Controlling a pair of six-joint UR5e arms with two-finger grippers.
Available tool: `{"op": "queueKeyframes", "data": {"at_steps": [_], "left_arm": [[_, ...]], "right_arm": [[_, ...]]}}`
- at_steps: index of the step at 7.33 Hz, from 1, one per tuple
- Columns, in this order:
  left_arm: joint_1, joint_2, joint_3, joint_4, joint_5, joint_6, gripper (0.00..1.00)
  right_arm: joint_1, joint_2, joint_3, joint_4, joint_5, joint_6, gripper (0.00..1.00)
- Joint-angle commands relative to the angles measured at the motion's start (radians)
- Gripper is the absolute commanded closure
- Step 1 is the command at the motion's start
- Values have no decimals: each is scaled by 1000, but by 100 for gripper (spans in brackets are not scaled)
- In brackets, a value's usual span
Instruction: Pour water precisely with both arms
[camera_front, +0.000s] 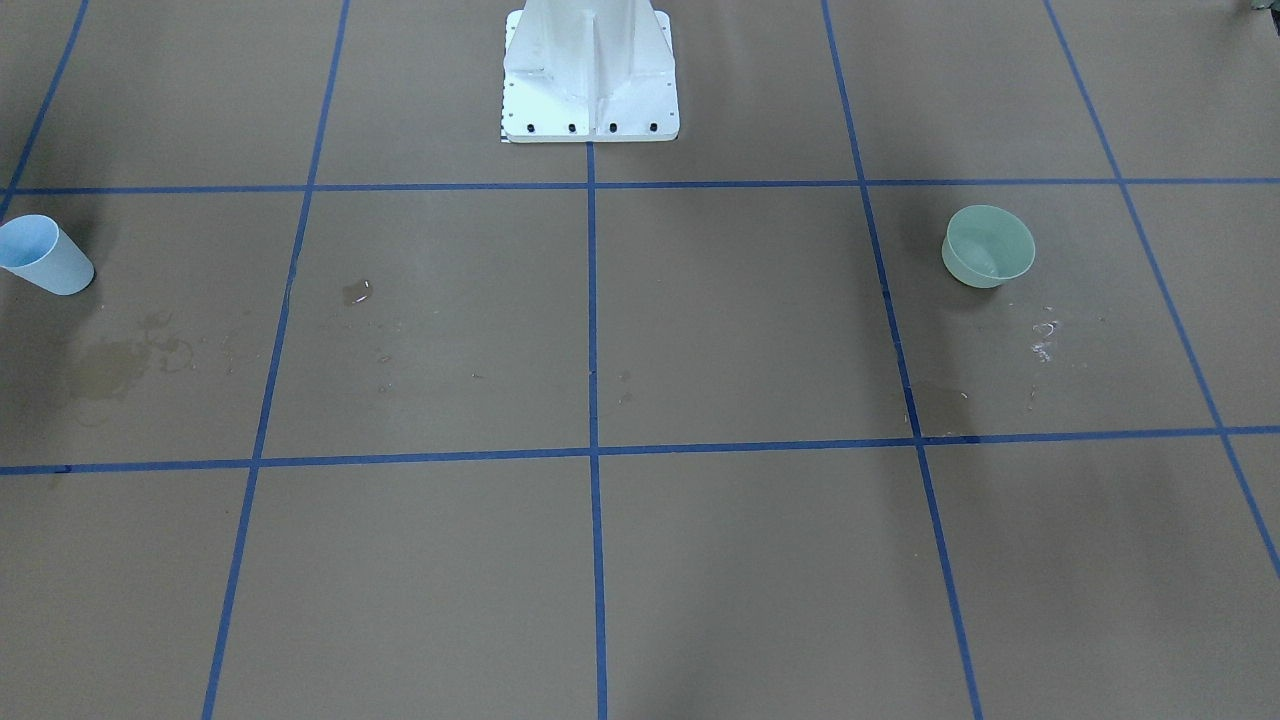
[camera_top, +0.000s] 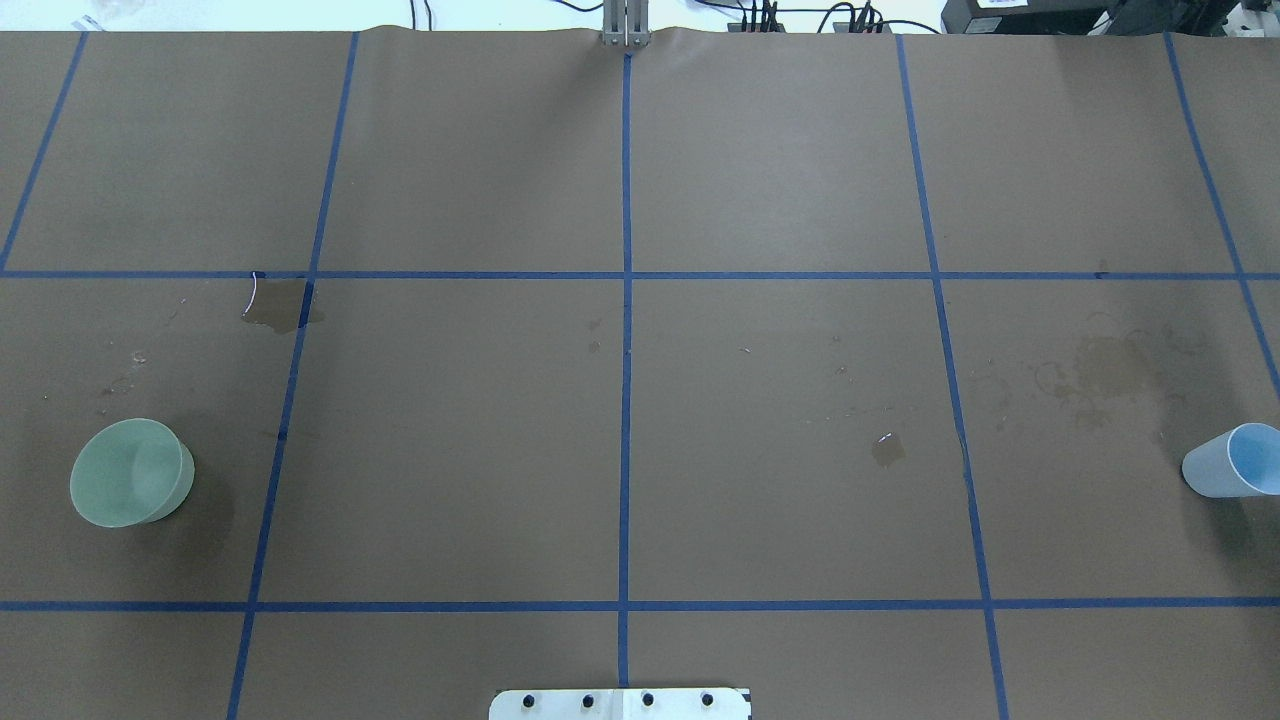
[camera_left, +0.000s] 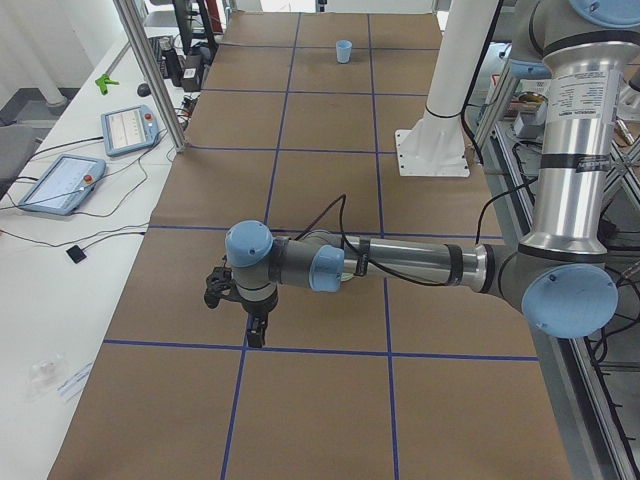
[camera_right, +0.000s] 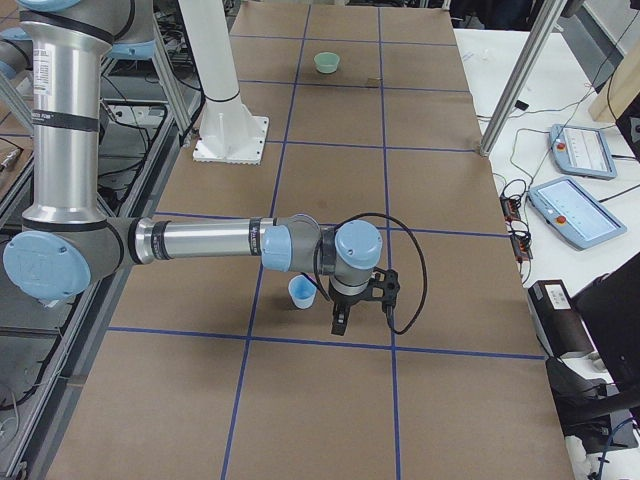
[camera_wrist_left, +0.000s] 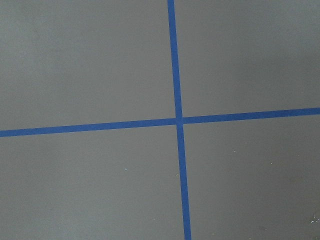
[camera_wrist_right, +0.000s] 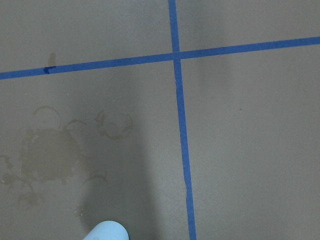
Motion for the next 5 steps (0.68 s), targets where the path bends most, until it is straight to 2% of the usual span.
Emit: {"op": "queueKeyframes", "data": {"at_steps": [1, 5], "left_arm": [[2, 0, 1, 0, 1, 0, 0], [3, 3, 2, 0, -2, 0, 0]], "right_arm": [[0, 2, 10, 0, 0, 0, 1], [0, 1, 22, 0, 0, 3, 1]]}}
